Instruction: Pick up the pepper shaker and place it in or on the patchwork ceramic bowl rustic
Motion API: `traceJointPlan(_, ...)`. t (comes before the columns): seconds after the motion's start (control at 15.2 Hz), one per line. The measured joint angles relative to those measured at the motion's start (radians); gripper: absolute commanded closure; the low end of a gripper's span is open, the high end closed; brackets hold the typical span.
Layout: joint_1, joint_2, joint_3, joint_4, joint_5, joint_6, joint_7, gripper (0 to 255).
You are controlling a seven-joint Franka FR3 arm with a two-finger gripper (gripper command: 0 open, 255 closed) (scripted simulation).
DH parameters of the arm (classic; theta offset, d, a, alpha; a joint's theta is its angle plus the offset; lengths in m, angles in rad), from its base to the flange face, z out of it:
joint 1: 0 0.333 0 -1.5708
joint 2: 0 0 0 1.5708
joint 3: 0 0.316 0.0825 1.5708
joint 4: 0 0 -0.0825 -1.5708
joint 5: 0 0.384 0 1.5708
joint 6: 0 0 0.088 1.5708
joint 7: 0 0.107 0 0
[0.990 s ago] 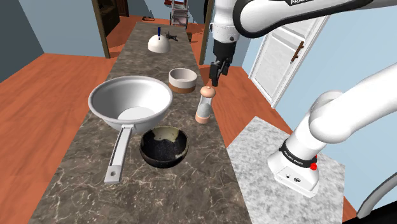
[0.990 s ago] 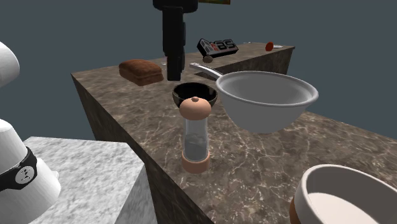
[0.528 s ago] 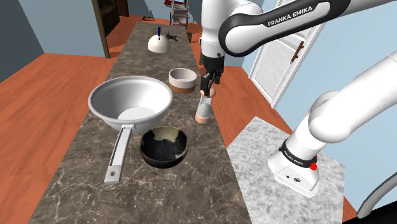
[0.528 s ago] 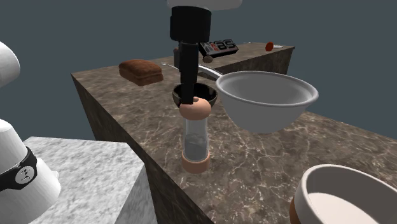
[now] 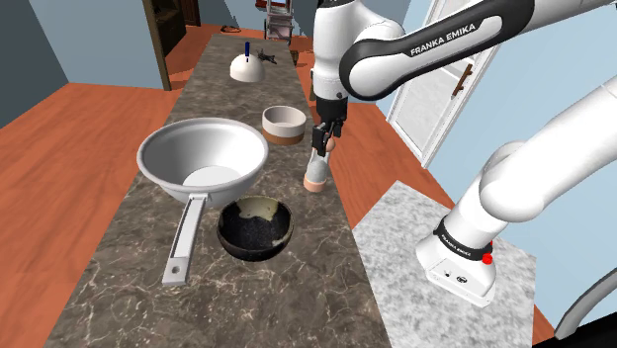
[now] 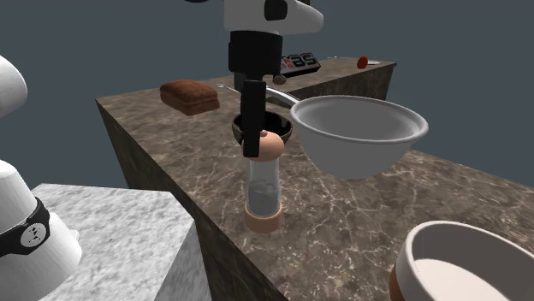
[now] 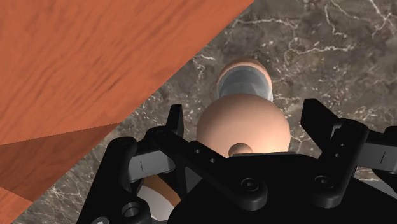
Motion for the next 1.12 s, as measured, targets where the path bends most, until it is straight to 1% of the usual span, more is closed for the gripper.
traceJointPlan(0.13,0.000,0.000,0.000,0.000,0.000,0.001,0.000,0)
traceJointPlan(0.2,0.000,0.000,0.000,0.000,0.000,0.001,0.000,255)
traceJointPlan(0.86,0.000,0.000,0.000,0.000,0.000,0.001,0.000,255)
traceJointPlan(1.12,0.002,-0.020,-0.004,0.022,0.007,-0.040,-0.011,255)
